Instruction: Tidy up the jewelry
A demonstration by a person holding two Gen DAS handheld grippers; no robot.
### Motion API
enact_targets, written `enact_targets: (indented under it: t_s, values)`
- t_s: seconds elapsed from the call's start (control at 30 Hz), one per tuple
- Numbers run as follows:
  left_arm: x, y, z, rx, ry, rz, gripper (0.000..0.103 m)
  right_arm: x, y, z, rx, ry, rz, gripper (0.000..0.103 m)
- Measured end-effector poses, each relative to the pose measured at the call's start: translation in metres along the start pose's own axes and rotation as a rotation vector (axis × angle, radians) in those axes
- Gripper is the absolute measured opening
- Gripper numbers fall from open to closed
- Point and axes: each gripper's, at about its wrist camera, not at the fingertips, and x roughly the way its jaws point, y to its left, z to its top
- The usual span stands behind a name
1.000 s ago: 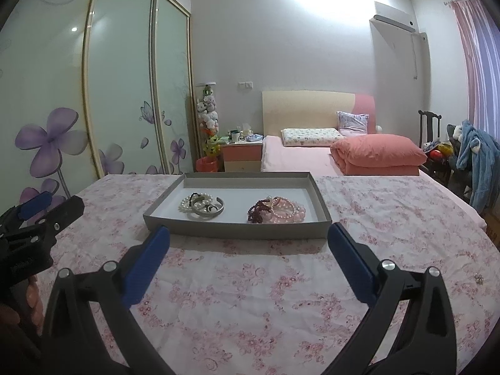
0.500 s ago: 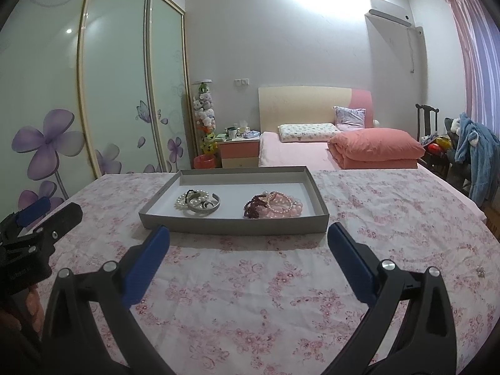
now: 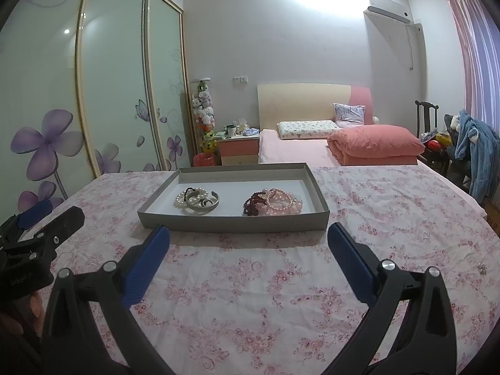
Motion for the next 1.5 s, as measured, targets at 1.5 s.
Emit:
enact_targets:
  t_s: [1.5]
  values:
    - [0.0054,-0.0001,-0.0003,-0.006,0.028,0.004,0.101,0.0015,-0.0002,-0.0012,0.000,0.004,0.001,0.099]
